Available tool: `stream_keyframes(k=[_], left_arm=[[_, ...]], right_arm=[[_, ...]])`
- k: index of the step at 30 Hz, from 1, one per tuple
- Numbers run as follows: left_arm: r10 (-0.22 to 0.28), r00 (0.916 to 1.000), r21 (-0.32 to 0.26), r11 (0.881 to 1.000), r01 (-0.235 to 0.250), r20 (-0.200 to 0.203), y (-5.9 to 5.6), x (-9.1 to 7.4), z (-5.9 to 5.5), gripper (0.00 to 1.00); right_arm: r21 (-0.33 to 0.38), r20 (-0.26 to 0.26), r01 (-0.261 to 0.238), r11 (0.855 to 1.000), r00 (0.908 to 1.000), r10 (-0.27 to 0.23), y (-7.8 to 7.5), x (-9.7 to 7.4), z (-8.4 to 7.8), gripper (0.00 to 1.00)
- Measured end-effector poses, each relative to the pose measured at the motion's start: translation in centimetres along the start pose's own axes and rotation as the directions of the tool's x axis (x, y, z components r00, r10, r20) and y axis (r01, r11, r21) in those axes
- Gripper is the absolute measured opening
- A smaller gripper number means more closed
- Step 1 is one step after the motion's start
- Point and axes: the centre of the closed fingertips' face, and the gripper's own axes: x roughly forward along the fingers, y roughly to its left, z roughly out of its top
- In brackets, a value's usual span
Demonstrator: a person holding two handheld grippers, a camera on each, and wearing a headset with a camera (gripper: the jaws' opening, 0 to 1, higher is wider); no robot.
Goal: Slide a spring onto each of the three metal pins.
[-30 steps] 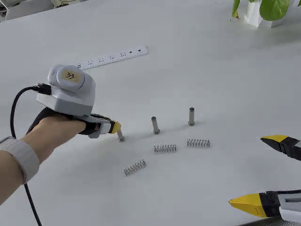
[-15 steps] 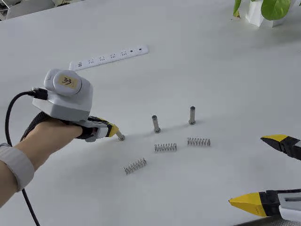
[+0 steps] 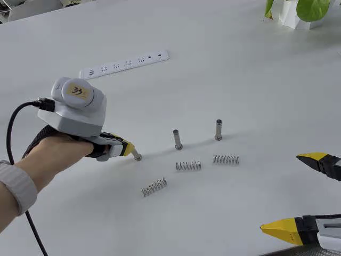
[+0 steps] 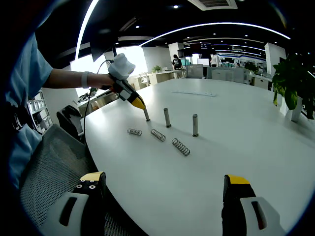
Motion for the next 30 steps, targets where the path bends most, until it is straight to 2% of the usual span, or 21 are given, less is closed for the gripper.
stream_keyframes(k=[17, 27, 30], left_arm=[[0.006, 0.9998, 0.038, 0.999, -0.006, 0.016, -0.34, 0.3, -0.09, 0.05], [0.008, 0.9996, 0.06, 0.998, -0.01, 0.028, -0.53, 0.64, -0.6, 0.05], [0.01, 0.9995, 0.059, 0.998, -0.012, 0.031, -0.53, 0.76, -0.78, 0.08]], right_arm=[[0.0, 0.001, -0.003, 1.0, 1.0, 0.003, 0.05, 0.05, -0.02, 0.99], [0.0, -0.004, -0.007, 1.0, 1.0, 0.007, 0.18, 0.17, -0.2, 0.99], [-0.001, -0.007, -0.008, 1.0, 0.9999, 0.008, 0.19, 0.16, -0.22, 0.99]])
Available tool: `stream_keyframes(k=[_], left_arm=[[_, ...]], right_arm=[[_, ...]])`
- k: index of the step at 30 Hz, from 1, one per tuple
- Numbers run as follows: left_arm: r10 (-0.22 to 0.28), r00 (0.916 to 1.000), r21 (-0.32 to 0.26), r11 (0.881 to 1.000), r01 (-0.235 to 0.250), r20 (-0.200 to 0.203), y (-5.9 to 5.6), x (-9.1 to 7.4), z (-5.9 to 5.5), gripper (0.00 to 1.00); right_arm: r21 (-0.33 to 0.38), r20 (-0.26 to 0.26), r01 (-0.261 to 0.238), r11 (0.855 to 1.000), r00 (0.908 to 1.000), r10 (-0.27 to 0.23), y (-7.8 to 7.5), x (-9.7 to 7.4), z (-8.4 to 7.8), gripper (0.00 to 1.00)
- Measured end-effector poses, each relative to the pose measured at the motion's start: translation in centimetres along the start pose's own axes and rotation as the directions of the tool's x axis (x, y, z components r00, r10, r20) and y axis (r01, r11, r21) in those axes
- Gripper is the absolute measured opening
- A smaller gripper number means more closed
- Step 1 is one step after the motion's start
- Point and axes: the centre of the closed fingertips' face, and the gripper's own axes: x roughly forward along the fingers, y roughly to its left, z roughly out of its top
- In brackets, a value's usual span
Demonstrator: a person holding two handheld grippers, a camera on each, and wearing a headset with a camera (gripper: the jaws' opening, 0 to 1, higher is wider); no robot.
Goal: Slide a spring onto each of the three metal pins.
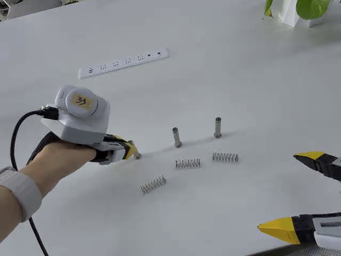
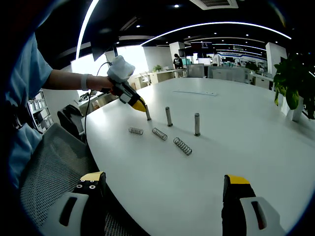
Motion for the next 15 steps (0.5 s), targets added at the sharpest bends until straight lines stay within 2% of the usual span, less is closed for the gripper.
stream_keyframes(k=[6, 12, 15], left_arm=[[0.005, 0.9999, 0.0, 1.0, -0.005, 0.009, -0.02, 0.13, -0.22, 0.17], [0.012, 0.9997, 0.011, 1.0, -0.012, 0.021, 0.0, 0.28, -0.42, 0.32], [0.013, 0.9991, 0.005, 1.0, -0.014, 0.039, 0.05, 0.3, -0.36, 0.43]], right_arm=[[-0.001, -0.004, 0.002, 1.0, 1.0, -0.002, -0.09, -0.1, -0.06, 0.99], [-0.005, -0.004, 0.003, 1.0, 1.0, -0.003, -0.09, -0.09, 0.05, 0.99], [-0.006, -0.002, 0.004, 1.0, 1.0, -0.004, -0.15, -0.06, 0.16, 0.99]])
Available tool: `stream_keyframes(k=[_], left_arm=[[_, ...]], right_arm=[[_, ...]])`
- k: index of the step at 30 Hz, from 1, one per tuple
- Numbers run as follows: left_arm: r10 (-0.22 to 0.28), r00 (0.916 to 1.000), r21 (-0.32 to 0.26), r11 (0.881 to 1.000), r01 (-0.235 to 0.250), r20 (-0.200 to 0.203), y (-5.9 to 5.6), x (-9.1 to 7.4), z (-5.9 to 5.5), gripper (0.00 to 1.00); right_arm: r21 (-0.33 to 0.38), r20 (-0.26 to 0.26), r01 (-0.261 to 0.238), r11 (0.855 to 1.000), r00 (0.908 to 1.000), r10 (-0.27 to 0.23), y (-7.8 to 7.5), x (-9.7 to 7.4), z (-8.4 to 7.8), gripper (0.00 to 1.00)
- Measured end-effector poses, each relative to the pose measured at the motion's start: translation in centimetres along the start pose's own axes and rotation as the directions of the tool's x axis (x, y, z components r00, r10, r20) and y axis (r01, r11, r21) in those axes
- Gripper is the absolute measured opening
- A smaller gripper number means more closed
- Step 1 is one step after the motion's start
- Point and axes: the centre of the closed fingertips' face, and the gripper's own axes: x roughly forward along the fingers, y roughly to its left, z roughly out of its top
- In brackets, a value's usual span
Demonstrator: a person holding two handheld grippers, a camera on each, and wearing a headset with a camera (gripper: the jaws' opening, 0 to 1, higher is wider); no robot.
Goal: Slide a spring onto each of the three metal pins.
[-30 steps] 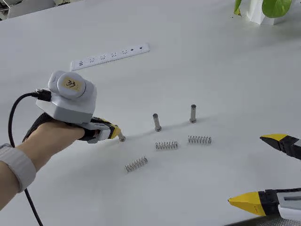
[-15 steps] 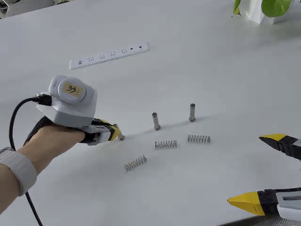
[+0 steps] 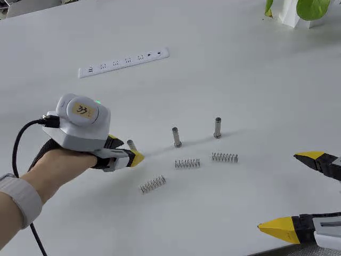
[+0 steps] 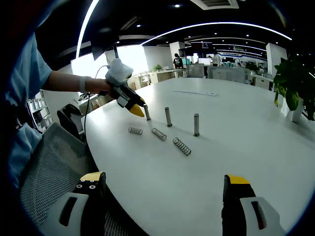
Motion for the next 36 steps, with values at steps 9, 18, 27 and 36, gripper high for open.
stream_keyframes(k=[9, 18, 27, 36], left_arm=[[-0.008, 0.9987, 0.007, 1.0, 0.008, 0.051, -0.4, -0.2, 0.1, 0.72], [-0.021, 0.994, -0.02, 1.0, 0.023, 0.107, -0.5, -0.5, 0.4, 0.97], [-0.014, 0.9896, -0.042, 0.999, 0.02, 0.143, -0.6, -1.4, -0.3, 0.99], [-0.011, 0.9722, -0.116, 0.992, 0.039, 0.234, -1.8, -3.5, 0.0, 0.99]], right_arm=[[-0.011, -0.002, 0.0, 1.0, 1.0, 0.0, -0.2, 0.0, 0.2, 0.99], [-0.031, -0.003, 0.0, 1.0, 1.0, 0.0, -0.5, 0.0, 0.8, 0.99], [-0.049, -0.006, 0.005, 0.999, 1.0, -0.006, -1.1, 0.0, 1.3, 0.99], [-0.066, -0.015, 0.002, 0.998, 0.9999, -0.003, -1.3, 0.0, 1.6, 0.99]])
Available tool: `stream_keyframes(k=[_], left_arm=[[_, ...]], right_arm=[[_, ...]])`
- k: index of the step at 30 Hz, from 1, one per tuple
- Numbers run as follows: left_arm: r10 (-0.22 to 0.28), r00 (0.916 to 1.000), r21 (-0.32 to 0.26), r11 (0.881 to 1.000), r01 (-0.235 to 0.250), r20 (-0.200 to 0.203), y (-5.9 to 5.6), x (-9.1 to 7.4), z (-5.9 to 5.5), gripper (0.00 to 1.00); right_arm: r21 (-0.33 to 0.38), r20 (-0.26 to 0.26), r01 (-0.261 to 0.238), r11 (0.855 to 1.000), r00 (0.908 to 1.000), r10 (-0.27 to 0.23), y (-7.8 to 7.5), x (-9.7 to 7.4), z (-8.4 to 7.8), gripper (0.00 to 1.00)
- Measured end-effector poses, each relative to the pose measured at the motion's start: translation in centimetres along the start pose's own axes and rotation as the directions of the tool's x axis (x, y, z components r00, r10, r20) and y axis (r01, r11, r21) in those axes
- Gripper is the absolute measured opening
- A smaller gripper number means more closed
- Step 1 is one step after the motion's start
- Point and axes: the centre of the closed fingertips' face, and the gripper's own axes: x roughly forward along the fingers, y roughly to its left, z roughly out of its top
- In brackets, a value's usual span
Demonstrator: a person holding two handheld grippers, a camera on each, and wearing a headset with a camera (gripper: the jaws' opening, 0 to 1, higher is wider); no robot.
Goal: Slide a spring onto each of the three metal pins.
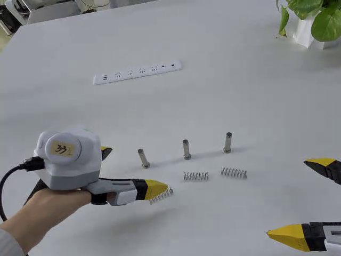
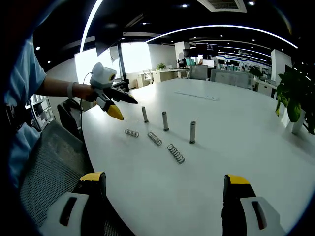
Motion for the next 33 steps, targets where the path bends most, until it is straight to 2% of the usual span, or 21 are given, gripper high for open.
stream_keyframes(k=[6, 8, 12, 13, 15, 18, 20, 22, 24, 28, 33], left_arm=[[0.018, 0.9987, 0.004, 1.0, -0.018, 0.049, -0.3, -1.5, 0.0, 0.99], [0.022, 0.9957, 0.028, 0.999, -0.024, 0.09, -0.4, -2.1, 0.4, 0.96], [0.0, 0.9943, 0.023, 1.0, -0.002, 0.107, -1.1, -2.9, -0.2, 0.98], [-0.001, 0.9953, 0.022, 1.0, -0.001, 0.096, -1.2, -2.9, -0.5, 0.98], [-0.008, 0.9941, 0.037, 0.999, 0.004, 0.108, -1.5, -3.3, -0.9, 0.99], [-0.02, 0.9923, 0.026, 1.0, 0.017, 0.122, -2.0, -3.7, -1.2, 0.99], [-0.016, 0.9932, 0.03, 0.999, 0.013, 0.115, -2.1, -3.9, -1.6, 0.99], [-0.035, 0.9881, 0.015, 0.999, 0.033, 0.149, -2.5, -4.4, -1.4, 0.99], [-0.034, 0.9883, 0.02, 0.999, 0.032, 0.148, -2.6, -4.6, -1.6, 0.99], [-0.06, 0.9805, 0.029, 0.998, 0.055, 0.187, -3.3, -5.2, -1.5, 0.99], [-0.077, 0.977, 0.049, 0.996, 0.068, 0.199, -3.7, -5.8, -1.8, 0.99]], right_arm=[[-0.008, 0.0, 0.001, 1.0, 1.0, -0.001, -0.1, -0.1, 0.1, 0.99], [-0.012, -0.002, 0.0, 1.0, 1.0, 0.0, -0.1, -0.1, 0.1, 0.99], [-0.019, -0.007, -0.001, 1.0, 1.0, 0.001, -0.2, -0.1, 0.1, 0.99], [-0.02, -0.007, -0.002, 1.0, 1.0, 0.002, -0.2, -0.1, 0.1, 0.99], [-0.025, -0.01, -0.004, 1.0, 0.9999, 0.003, -0.1, -0.1, 0.1, 0.99], [-0.029, -0.011, -0.006, 1.0, 0.9999, 0.006, -0.1, 0.0, 0.2, 0.99], [-0.033, -0.012, -0.009, 0.999, 0.9999, 0.009, -0.1, 0.0, 0.2, 0.99], [-0.037, -0.015, -0.013, 0.999, 0.9998, 0.012, -0.1, 0.1, 0.3, 0.99], [-0.042, -0.017, -0.014, 0.999, 0.9998, 0.013, -0.1, 0.1, 0.3, 0.99], [-0.054, -0.02, -0.016, 0.998, 0.9997, 0.015, -0.3, 0.1, 0.6, 0.99], [-0.065, -0.026, -0.021, 0.998, 0.9995, 0.019, -0.5, 0.1, 0.7, 0.99]])
